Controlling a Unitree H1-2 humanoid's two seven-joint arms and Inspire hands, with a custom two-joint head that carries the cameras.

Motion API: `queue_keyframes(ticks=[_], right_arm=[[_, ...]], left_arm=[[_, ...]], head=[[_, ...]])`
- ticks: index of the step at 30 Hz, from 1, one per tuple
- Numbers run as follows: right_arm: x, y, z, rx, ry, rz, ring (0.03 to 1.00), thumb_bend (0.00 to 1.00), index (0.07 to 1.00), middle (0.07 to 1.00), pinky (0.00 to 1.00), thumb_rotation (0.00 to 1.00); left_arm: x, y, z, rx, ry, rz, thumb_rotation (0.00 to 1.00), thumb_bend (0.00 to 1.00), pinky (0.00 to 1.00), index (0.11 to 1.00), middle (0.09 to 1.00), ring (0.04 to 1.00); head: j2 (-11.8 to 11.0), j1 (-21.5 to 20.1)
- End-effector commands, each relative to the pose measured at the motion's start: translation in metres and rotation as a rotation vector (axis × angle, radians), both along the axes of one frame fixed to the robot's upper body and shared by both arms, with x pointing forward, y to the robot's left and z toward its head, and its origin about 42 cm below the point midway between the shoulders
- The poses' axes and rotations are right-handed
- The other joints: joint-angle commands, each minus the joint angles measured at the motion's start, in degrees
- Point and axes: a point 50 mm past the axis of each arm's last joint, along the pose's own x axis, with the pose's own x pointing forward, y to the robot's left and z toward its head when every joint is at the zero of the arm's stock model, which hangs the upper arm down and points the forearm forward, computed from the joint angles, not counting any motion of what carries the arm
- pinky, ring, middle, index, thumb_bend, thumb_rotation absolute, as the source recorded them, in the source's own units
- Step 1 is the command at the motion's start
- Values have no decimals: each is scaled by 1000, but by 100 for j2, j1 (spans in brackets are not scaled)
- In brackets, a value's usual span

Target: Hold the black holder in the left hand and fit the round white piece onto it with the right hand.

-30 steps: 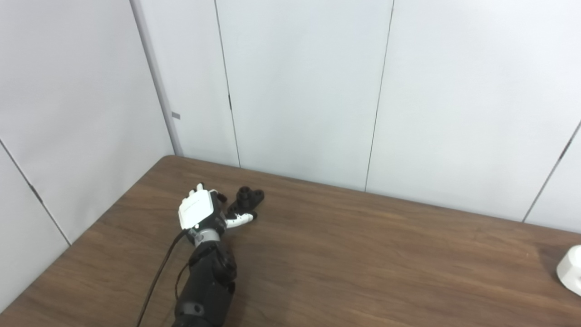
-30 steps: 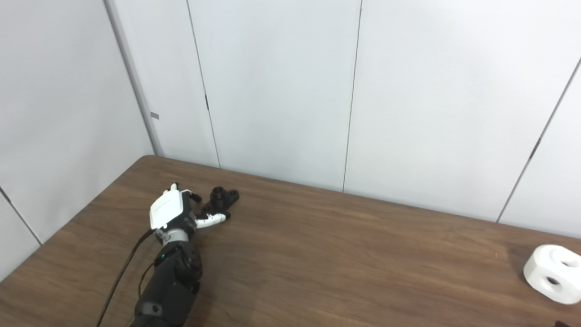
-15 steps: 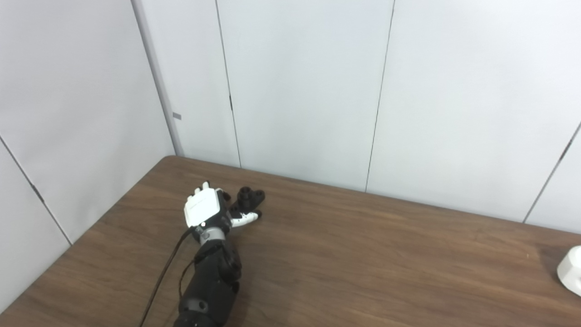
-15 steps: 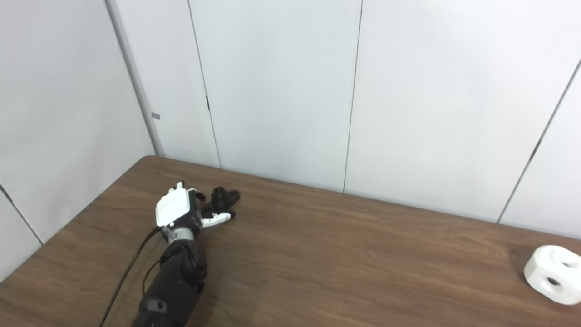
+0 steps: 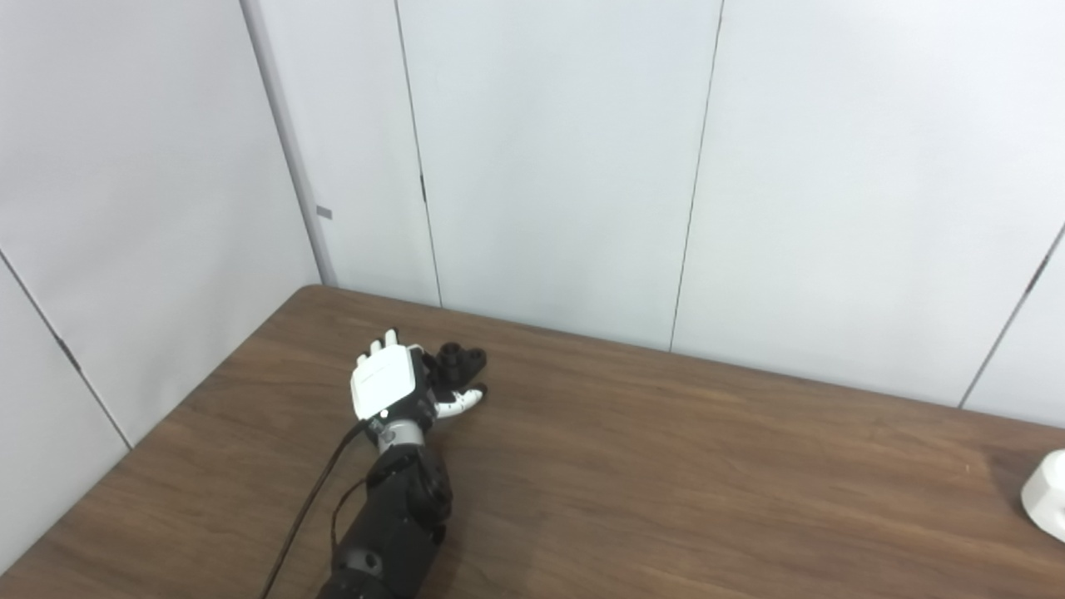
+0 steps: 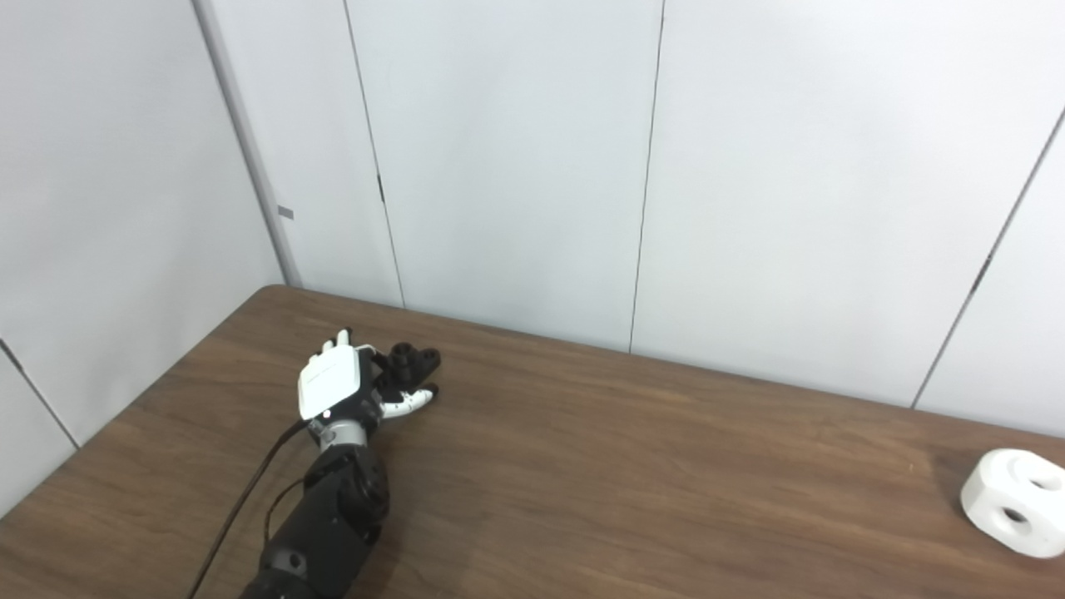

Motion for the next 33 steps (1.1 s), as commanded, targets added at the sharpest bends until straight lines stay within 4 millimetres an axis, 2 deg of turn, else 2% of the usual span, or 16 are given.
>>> queue_keyframes(ticks=[1, 3, 4, 5, 7, 23, 33], right_arm=[[-11, 3, -12, 1, 80, 15, 763, 1000, 818, 826, 499, 757], [-11, 4, -12, -1, 75, 17, 763, 1000, 820, 827, 504, 758], [-11, 4, -12, 2, 78, 17, 762, 1000, 818, 825, 503, 759], [-11, 4, -11, 1, 80, 16, 759, 1000, 814, 822, 499, 755], [-11, 4, -11, 0, 81, 15, 760, 1000, 814, 822, 492, 758], [-11, 5, -11, 4, 81, 17, 788, 1000, 829, 841, 517, 755], [-10, 3, -11, -20, 74, 16, 838, 1000, 869, 880, 602, 766]], left_arm=[[4, -6, -3, 0, 21, -16, 189, 941, 1000, 591, 1000, 1000], [4, -7, -4, 3, 13, -13, 142, 914, 1000, 561, 1000, 1000], [4, -6, -5, 2, 8, -16, 105, 724, 1000, 526, 1000, 1000], [4, -7, -6, 2, 6, -21, 84, 628, 1000, 506, 1000, 1000], [4, -7, -6, 11, 5, -27, 64, 547, 1000, 486, 1000, 1000], [3, -4, -12, 41, 14, -26, 51, 525, 1000, 479, 966, 1000], [-7, -13, -22, 40, -3, -55, 51, 524, 1000, 479, 964, 1000]], head=[[9, -12], [9, -12], [9, -12], [9, -12], [17, -12], [5, -25], [19, -139]])
